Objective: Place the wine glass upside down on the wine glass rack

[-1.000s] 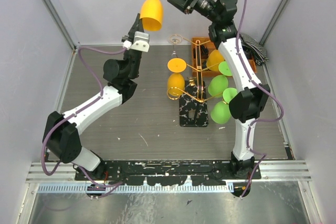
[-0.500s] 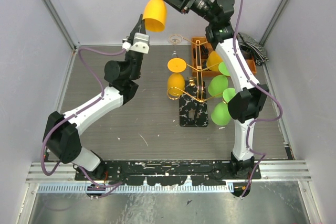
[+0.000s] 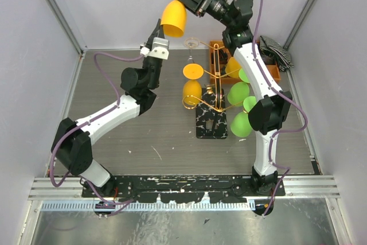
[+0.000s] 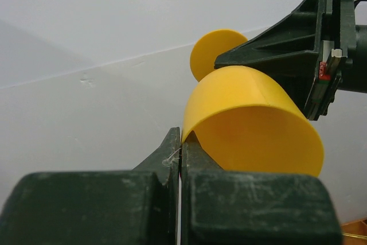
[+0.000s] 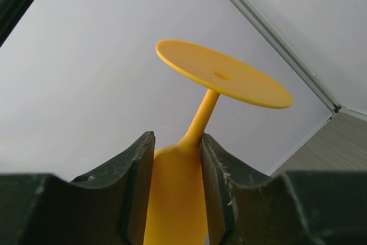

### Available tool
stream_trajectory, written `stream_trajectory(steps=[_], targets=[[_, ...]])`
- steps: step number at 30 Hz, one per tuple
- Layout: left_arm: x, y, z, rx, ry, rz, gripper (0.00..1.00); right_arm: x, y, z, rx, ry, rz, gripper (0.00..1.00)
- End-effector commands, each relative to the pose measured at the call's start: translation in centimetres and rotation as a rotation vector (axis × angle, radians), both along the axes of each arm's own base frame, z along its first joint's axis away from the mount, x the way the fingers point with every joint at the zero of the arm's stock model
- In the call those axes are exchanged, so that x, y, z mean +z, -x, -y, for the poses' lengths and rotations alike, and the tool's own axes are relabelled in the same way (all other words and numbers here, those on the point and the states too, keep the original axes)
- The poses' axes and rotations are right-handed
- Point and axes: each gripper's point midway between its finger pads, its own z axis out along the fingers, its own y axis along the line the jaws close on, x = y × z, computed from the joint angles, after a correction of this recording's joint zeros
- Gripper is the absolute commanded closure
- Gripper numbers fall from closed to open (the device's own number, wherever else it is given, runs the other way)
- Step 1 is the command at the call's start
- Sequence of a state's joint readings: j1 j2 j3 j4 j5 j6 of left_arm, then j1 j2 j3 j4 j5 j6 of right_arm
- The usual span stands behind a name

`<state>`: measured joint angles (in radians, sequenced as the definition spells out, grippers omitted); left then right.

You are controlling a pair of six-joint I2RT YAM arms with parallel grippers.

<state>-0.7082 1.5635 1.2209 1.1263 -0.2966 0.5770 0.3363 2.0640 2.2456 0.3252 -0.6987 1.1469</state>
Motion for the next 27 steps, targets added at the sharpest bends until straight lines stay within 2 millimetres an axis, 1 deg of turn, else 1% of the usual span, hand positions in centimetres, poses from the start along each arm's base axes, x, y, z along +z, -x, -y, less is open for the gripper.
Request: stream_trajectory(steps=[1,5,12,16,18,21,23,24,27], targets=[[1.4,0.5,-1.2,0.044,0.084,0.035,1.0,2.3,1.8,0.1,0.011,-0.021,0.092,0.62],[1.3,0.5,-0.8,0.042,0.094,0.03,1.0,2.1,1.6,0.1,0.012,-0.02,0.09,0.68],[0.6,0.9,1.3,0.014,0.082,0.02,1.0,1.9,1.4,-0.1,0.017,-0.019,0.089,0.71],[0.5,1.0,1.8,0.006,0.081,0.015,1.0,1.9,1.5,-0.2,0.022,-0.016,0.096,0.75],[0.4,0.9,1.7,0.011,0.082,0.013,1.0,1.9,1.5,-0.2,0.025,-0.012,0.101,0.78],[0.3,0.9,1.7,0.018,0.079,0.01,0.99,1.9,1.5,-0.2,0.022,-0.008,0.11,0.86],[0.1,0.8,1.7,0.021,0.074,0.006,0.95,2.0,1.5,-0.1,0.015,-0.007,0.117,0.95],[-0.1,0.8,1.6,0.025,0.067,0.002,0.92,2.1,1.5,-0.1,0.008,-0.006,0.121,0.98],[-0.6,0.8,1.6,0.032,0.048,-0.008,0.77,2.8,1.6,0.2,-0.024,0.001,0.156,0.99]])
